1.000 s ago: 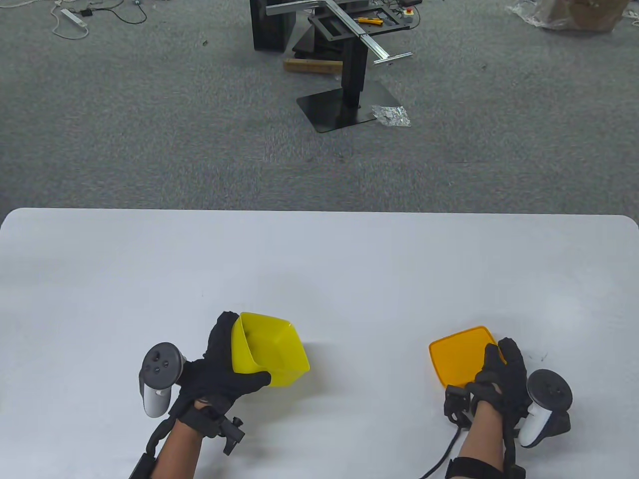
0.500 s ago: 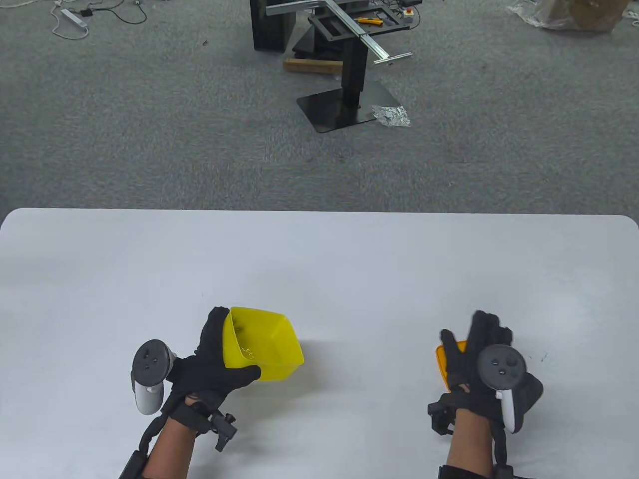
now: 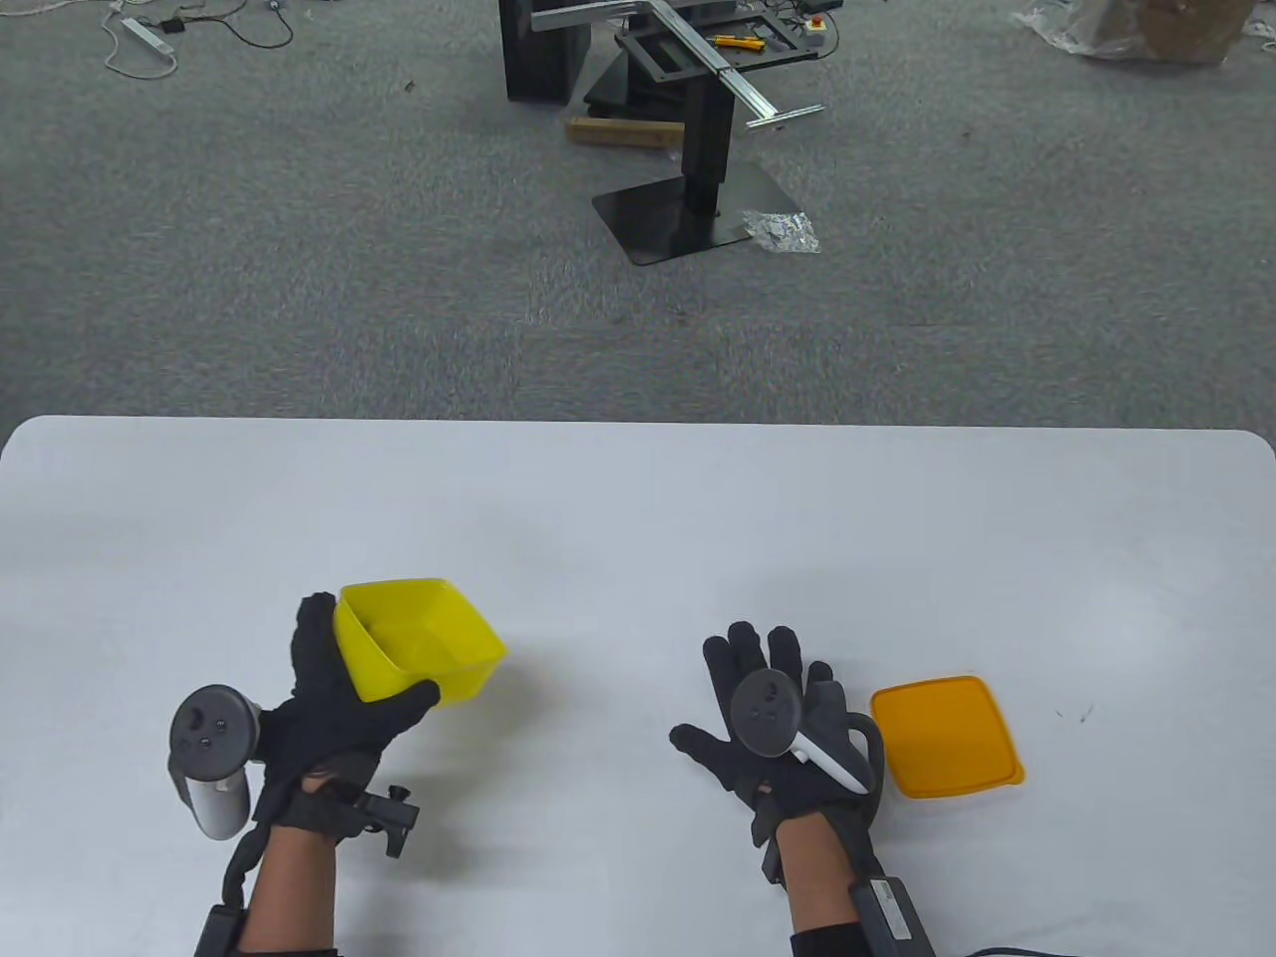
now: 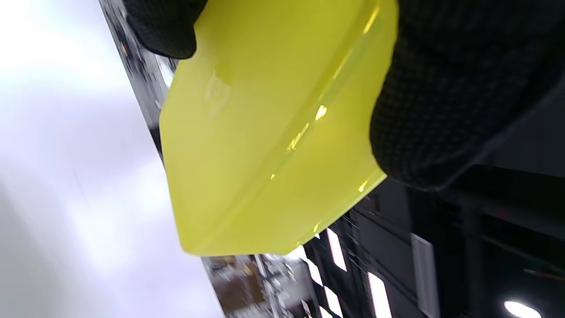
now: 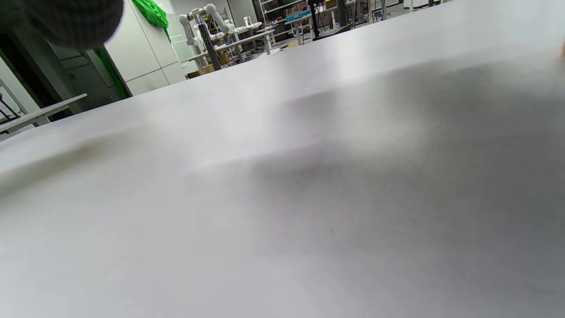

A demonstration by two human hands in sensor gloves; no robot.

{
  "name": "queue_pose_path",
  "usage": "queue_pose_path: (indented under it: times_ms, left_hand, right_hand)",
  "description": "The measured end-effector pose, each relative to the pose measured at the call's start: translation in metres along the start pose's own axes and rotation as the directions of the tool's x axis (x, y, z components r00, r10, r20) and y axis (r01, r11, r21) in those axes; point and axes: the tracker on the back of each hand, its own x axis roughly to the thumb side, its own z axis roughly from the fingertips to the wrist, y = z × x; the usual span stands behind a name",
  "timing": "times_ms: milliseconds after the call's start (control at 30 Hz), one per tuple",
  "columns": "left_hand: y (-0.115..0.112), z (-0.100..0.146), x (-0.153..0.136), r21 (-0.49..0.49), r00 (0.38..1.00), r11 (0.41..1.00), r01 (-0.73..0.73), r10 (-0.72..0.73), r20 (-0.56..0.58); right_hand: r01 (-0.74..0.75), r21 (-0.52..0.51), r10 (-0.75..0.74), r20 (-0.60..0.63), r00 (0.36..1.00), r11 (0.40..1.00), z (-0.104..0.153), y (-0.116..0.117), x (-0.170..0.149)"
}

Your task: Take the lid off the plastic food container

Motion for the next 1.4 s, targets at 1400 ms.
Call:
queue_pose_path:
  times_ms: [1400]
  left_hand:
    - [-0.047, 0.007, 0.044, -0.183, 0.804, 0.783, 0.594, -0.572, 0.164]
  right_hand:
    - [0.095, 0.046, -0.096, 0.003, 0.995, 0.994, 0.001, 0.009, -0.010]
